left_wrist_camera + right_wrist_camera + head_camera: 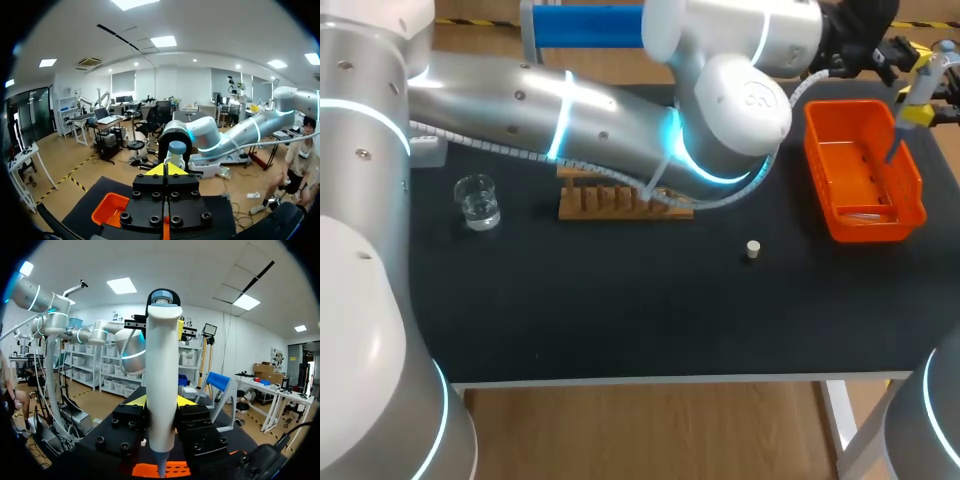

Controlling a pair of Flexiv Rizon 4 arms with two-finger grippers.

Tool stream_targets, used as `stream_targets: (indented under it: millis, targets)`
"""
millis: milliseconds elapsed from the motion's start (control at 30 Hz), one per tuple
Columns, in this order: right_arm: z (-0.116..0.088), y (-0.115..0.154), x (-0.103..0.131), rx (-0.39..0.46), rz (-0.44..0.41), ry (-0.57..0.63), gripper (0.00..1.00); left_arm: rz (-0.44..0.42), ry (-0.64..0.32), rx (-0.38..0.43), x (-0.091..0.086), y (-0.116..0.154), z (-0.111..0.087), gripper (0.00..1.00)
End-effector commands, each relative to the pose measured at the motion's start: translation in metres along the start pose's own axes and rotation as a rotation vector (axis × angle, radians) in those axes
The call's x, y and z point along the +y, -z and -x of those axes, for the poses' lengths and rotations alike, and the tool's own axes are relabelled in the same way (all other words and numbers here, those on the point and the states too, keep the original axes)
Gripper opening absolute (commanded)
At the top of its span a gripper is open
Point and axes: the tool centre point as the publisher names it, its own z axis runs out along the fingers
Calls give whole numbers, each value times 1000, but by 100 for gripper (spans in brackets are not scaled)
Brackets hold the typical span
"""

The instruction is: Invert the test tube, pick up the pipette, mount the tip to pipette, aspirate from beaker and dispense into the tube, eject the tip, return the pipette, and cap with the stopper.

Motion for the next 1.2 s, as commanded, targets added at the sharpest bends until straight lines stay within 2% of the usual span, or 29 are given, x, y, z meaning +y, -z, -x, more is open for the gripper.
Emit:
stream_targets:
  millis: [33,67,100,300,567,833,1200]
  targets:
    - [1,0,9,5,-7,-1,0,-427,-18,9,0,11,2,11]
    - [1,0,9,5,-7,-1,0,-427,-21,12,-4,13,3,45]
    - [1,0,9,5,-7,-1,0,-412,-26,17,-8,17,4,100]
    - [1,0,9,5,-7,-1,0,-389,-56,48,-30,37,7,100]
    - [1,0,9,5,-7,-1,0,-352,-52,119,-44,60,7,100]
    - [1,0,9,5,-7,-1,0,-335,-12,231,-41,84,4,100]
    - [1,0,9,5,-7,-1,0,-363,-4,232,-25,130,-16,100]
